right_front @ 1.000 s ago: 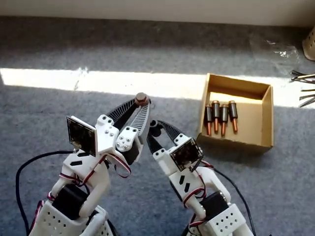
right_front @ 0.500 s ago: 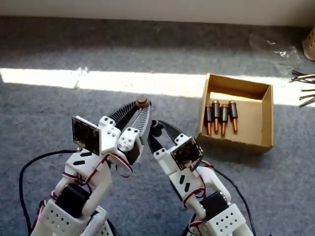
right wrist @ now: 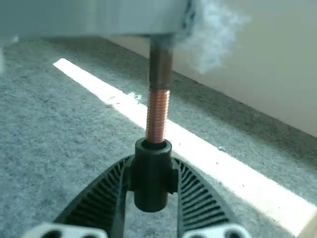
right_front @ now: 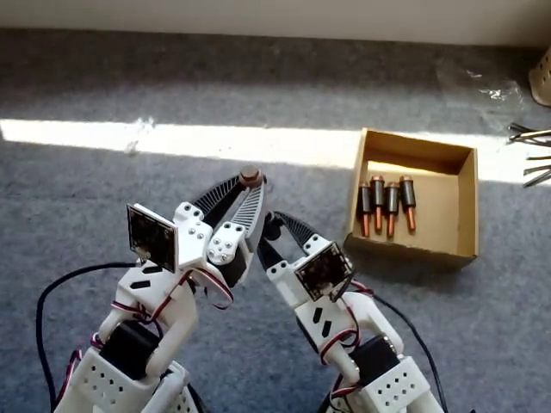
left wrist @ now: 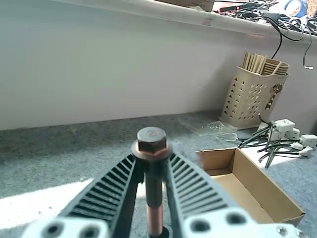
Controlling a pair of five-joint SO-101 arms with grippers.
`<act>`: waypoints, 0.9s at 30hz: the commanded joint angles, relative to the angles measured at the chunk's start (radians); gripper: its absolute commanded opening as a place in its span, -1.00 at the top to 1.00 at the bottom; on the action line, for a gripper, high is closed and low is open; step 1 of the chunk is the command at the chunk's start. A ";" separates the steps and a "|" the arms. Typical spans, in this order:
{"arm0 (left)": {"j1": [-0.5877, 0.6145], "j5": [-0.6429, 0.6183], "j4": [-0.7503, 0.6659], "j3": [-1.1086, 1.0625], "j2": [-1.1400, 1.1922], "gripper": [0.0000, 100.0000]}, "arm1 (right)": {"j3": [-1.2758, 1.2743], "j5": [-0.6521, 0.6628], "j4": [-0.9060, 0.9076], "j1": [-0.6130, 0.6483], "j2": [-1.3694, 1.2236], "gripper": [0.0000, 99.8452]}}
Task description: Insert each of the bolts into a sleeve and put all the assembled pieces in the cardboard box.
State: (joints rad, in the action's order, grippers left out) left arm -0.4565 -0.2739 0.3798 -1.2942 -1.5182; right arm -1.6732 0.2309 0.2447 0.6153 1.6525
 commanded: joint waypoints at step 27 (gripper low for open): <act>-0.030 -0.018 0.104 0.002 -0.018 0.99 | -0.153 0.037 -0.062 0.007 0.012 0.99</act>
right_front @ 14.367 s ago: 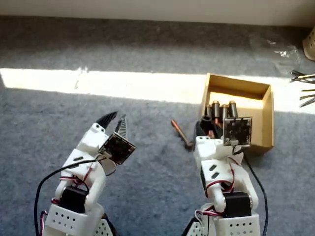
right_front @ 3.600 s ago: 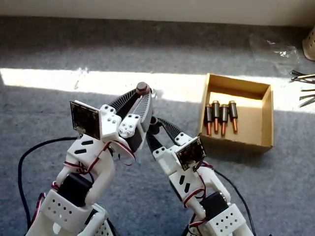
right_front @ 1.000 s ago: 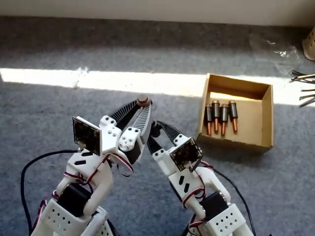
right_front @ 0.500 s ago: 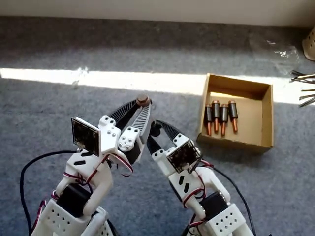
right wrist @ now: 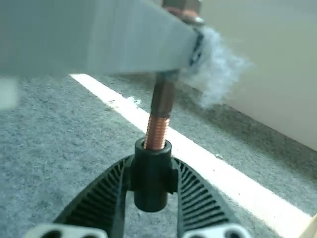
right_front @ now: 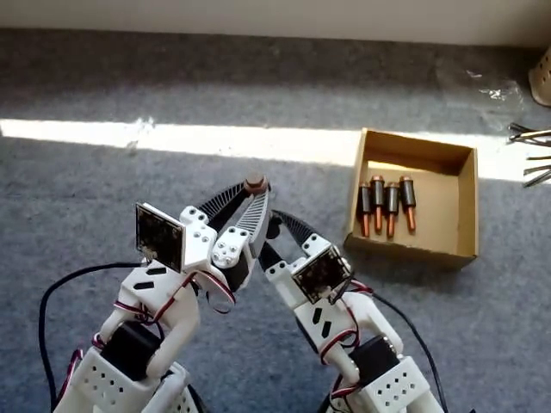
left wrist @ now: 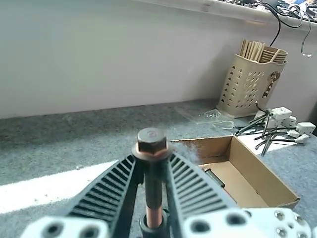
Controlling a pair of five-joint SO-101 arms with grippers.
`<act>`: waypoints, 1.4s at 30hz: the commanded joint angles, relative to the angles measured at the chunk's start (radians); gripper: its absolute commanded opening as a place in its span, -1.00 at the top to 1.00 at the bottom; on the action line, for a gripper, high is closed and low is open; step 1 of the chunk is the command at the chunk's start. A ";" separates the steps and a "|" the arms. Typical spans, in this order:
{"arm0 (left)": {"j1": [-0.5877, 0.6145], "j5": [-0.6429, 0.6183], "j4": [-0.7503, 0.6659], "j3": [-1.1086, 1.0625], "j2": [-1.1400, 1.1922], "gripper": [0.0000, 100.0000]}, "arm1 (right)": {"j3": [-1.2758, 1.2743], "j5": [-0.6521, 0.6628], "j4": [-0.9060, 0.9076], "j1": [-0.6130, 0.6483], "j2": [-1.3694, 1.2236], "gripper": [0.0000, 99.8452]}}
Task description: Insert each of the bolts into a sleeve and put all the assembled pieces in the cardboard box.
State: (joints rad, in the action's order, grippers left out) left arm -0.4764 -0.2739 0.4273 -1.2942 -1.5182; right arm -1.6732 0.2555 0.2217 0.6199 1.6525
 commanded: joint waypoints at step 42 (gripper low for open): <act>0.065 -0.009 0.029 -0.110 -0.019 0.52 | -0.156 -0.058 -0.035 -0.067 0.012 0.99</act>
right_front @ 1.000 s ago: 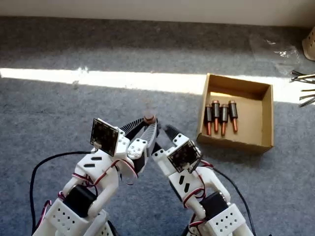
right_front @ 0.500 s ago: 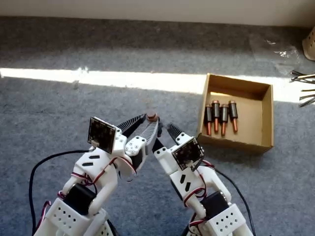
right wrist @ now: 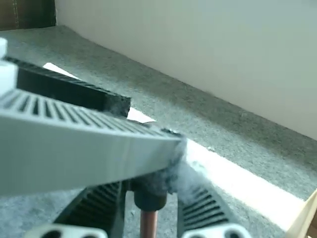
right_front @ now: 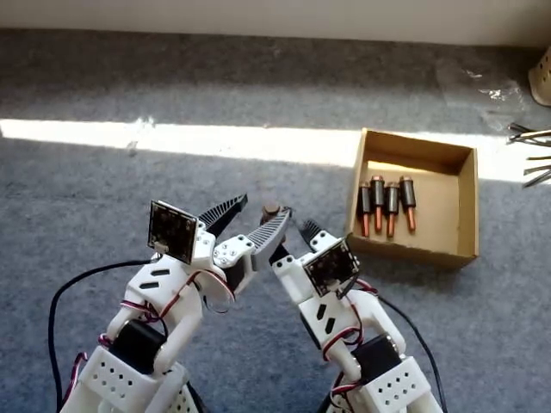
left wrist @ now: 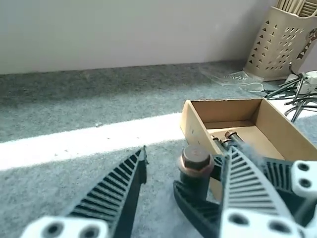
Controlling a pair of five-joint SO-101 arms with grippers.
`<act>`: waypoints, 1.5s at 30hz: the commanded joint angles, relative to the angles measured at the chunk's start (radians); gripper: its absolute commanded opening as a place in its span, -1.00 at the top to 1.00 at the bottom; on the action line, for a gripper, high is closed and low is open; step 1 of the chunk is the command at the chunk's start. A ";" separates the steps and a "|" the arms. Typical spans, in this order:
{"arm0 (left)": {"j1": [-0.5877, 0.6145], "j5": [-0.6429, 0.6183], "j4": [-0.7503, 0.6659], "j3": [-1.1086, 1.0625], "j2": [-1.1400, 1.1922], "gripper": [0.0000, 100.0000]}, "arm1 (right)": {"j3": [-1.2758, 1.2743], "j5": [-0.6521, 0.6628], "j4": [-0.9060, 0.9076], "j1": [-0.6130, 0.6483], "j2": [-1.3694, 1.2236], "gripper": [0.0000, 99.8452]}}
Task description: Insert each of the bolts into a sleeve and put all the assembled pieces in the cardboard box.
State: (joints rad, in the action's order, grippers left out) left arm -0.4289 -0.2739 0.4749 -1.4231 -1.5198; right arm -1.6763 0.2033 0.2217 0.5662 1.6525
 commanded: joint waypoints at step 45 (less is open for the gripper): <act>0.387 0.150 -0.012 -0.255 -0.306 0.99 | 0.302 -0.006 0.547 -0.432 0.001 0.99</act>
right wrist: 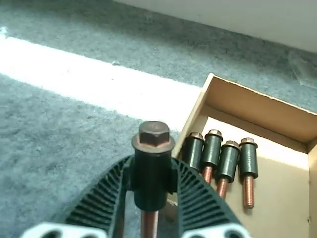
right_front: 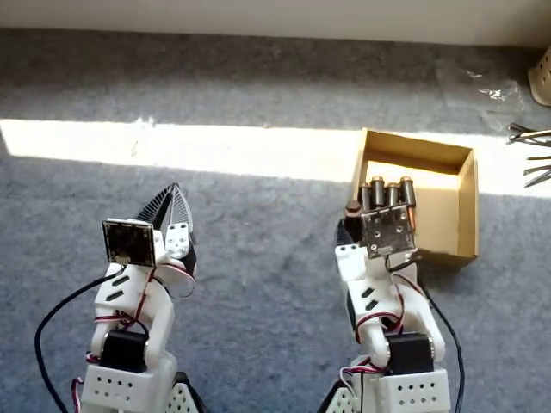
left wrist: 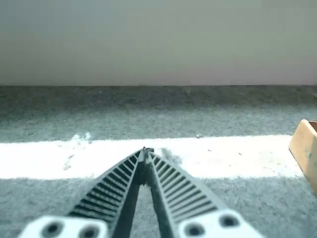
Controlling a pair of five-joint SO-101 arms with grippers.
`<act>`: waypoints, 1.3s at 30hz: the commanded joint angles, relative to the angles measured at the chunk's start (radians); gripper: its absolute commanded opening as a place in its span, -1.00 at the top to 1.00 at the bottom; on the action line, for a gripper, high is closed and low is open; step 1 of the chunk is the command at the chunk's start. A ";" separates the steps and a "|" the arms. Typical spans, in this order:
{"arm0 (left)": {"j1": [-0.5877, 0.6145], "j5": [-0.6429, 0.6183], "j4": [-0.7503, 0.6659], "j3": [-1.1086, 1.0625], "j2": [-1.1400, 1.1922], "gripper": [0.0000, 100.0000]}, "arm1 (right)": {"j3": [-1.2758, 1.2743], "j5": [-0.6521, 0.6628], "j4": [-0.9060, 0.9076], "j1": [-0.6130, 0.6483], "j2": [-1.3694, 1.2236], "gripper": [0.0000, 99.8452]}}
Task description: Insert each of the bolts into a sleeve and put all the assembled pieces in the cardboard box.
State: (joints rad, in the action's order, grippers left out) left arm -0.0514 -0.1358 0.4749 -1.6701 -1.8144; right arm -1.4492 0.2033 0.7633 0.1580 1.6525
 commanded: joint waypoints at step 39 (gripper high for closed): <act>0.163 0.017 0.354 0.068 -0.013 0.99 | 0.983 0.012 0.174 -0.346 -1.142 0.99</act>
State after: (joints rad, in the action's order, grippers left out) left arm 0.1220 -0.1235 0.8216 -1.6625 -1.8144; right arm -0.5869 0.2033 0.9459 -0.1534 0.5800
